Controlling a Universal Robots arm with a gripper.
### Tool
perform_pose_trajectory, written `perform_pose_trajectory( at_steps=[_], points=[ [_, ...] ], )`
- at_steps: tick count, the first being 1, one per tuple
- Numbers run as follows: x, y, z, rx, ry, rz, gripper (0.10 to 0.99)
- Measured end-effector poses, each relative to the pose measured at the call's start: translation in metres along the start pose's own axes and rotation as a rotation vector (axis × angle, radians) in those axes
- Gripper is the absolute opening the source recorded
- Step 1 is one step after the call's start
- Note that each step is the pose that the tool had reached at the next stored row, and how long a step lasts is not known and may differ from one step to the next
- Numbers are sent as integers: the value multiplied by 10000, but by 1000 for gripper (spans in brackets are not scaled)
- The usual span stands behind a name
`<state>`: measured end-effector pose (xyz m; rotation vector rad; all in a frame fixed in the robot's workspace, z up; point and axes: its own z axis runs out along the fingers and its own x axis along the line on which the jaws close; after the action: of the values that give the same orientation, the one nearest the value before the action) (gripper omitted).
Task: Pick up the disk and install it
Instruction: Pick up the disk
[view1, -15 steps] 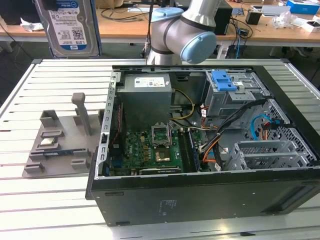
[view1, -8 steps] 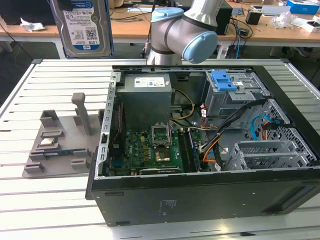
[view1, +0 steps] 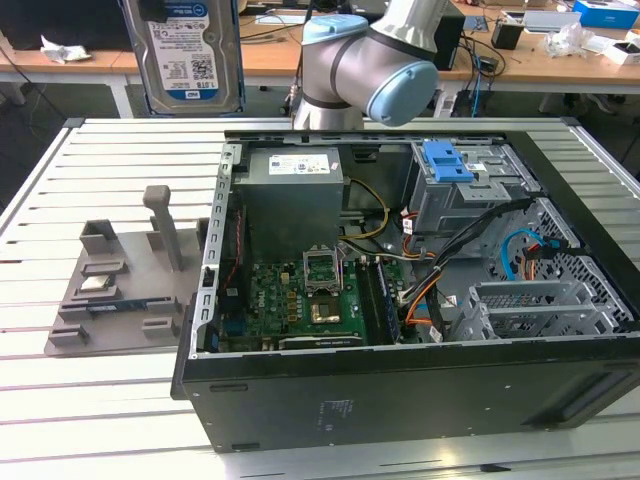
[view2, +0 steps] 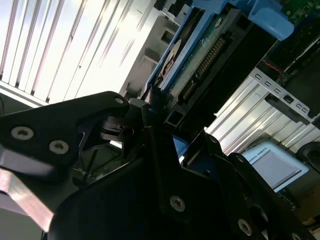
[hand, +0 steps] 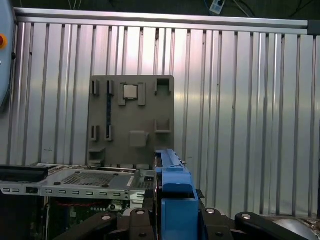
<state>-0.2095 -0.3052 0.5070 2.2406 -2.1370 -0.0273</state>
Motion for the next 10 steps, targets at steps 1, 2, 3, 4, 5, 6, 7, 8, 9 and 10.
perform_pose_trajectory(
  at_steps=[1, 2, 3, 4, 5, 6, 7, 8, 9, 10],
  points=[
    [1, -21, -1, 1, 0, -1, 369],
    [2, -44, -2, 0, 1, -2, 369],
    [3, -62, -3, 0, 0, -1, 369],
    [4, -84, -3, 1, 0, -1, 369],
    [5, -97, -4, 1, 0, -1, 369],
    [6, -122, -5, 1, 0, 0, 369],
    [7, -138, -6, 1, 0, 0, 369],
    [8, -158, -7, 1, 0, 1, 369],
    [9, -181, -8, 1, 0, 0, 369],
    [10, -199, -8, 1, 0, 0, 369]
  ],
)
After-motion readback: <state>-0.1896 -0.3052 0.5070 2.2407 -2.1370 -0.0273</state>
